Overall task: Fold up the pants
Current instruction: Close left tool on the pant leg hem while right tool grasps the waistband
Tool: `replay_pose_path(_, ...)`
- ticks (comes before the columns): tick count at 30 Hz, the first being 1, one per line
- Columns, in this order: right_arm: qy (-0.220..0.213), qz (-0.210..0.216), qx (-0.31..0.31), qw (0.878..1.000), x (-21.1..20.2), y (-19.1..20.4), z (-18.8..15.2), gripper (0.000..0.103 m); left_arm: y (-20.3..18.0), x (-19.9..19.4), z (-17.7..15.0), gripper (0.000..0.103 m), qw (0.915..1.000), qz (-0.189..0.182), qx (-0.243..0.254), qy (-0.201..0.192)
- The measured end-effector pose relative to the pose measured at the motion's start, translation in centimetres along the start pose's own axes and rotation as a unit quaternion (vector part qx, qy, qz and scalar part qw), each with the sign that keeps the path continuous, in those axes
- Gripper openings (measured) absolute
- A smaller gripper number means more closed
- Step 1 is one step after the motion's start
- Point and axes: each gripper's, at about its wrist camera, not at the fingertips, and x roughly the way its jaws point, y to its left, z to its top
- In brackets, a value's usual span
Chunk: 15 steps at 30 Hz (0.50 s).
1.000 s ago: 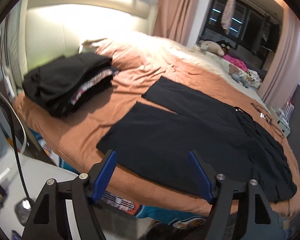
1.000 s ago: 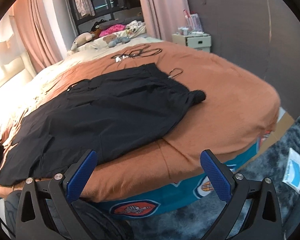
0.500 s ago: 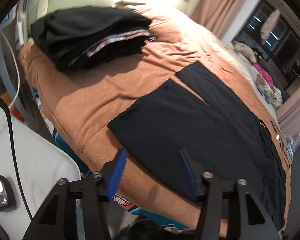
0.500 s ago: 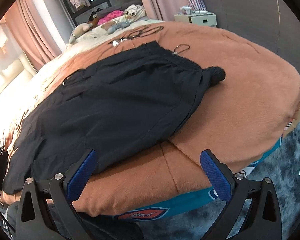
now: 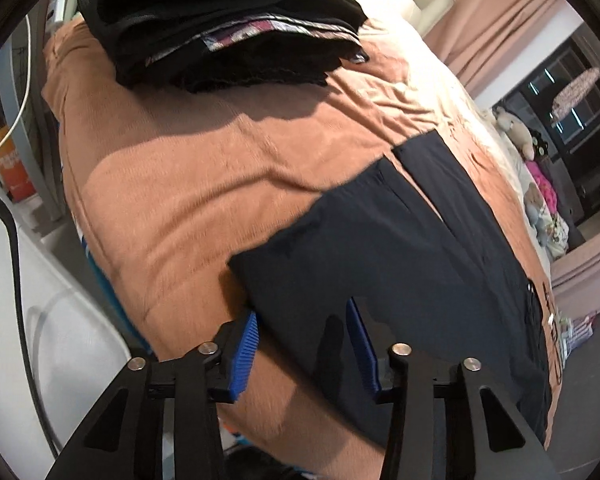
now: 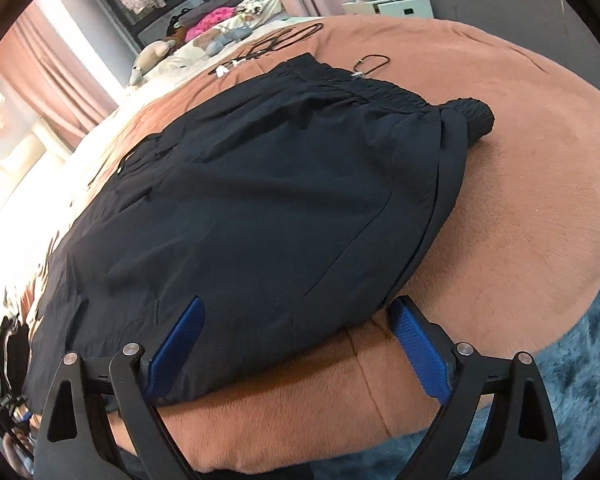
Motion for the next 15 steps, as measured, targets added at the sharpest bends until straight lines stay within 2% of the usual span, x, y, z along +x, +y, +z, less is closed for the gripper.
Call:
replay_pose_path(2,-0.002,0.002,0.012,1.000,0.5,-0.1,0.4,0.094,0.3,0.3,0.4,0.040,0.9999,-0.002,-0.011,-0.005)
replay_pose_path(4,-0.004,0.005,0.028,1.000,0.4,-0.9,0.7,0.090,0.5,0.4,0.5,0.028,0.9996,0.012,-0.019,-0.017)
replay_pose_path(9,-0.005,0.002,0.067,0.998,0.3,-1.7,1.4,0.073,0.4,0.1,0.3,0.017,0.9988,0.020,-0.020,-0.040)
replay_pose_path(15,-0.028,-0.017,0.103,0.994,-1.0,-3.0,1.5,0.073,-0.1,-0.4,0.8,0.010,0.9985,0.020,-0.021,-0.046)
